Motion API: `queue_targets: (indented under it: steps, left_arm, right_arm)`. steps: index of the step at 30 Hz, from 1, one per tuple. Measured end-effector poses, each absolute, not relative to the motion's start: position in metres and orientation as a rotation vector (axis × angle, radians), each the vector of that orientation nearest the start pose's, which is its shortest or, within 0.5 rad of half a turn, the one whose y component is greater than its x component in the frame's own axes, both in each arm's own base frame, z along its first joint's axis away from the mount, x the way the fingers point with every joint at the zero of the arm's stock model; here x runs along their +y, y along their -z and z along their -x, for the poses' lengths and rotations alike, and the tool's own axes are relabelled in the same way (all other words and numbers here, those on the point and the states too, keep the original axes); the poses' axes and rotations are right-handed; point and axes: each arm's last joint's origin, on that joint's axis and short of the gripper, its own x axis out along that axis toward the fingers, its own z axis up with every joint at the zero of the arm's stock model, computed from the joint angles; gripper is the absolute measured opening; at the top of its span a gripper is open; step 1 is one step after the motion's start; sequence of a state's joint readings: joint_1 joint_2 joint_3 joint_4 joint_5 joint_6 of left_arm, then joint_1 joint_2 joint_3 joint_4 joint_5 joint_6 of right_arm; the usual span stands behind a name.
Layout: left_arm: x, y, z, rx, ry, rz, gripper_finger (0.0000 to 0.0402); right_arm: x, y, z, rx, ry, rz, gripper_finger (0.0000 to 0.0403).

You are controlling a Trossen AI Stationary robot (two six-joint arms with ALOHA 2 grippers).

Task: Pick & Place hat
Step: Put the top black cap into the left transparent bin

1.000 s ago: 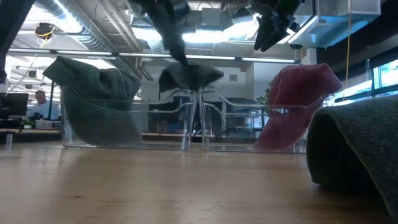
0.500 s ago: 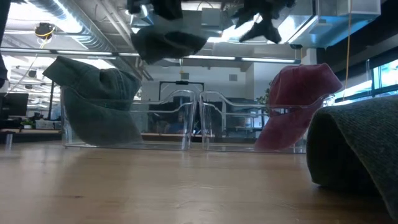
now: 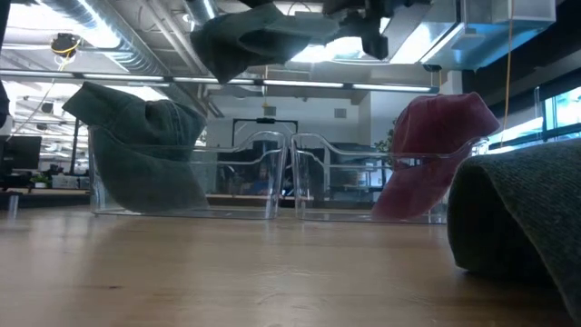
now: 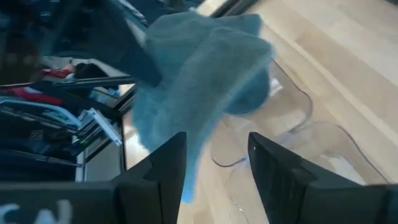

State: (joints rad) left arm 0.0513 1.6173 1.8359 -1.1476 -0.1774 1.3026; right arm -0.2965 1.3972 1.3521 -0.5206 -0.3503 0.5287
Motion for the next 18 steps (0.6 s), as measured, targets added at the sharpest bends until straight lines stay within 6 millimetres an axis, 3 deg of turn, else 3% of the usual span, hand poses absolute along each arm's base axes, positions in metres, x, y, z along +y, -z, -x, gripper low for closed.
queue_targets:
  steps: [9,18]
  left_arm:
    - [0.0234,-0.4056,-0.3194,0.922,0.336,-1.278,0.0004]
    - [0.0240,-0.4068,-0.3207,0.918,0.301,-1.266,0.0023]
  right_arm:
    - [-0.0716,-0.3628,-0.2983,0.521,0.024,-0.697,0.0161]
    - [-0.0705,-0.3651,-0.2992,0.501,0.000,-0.649,0.0017]
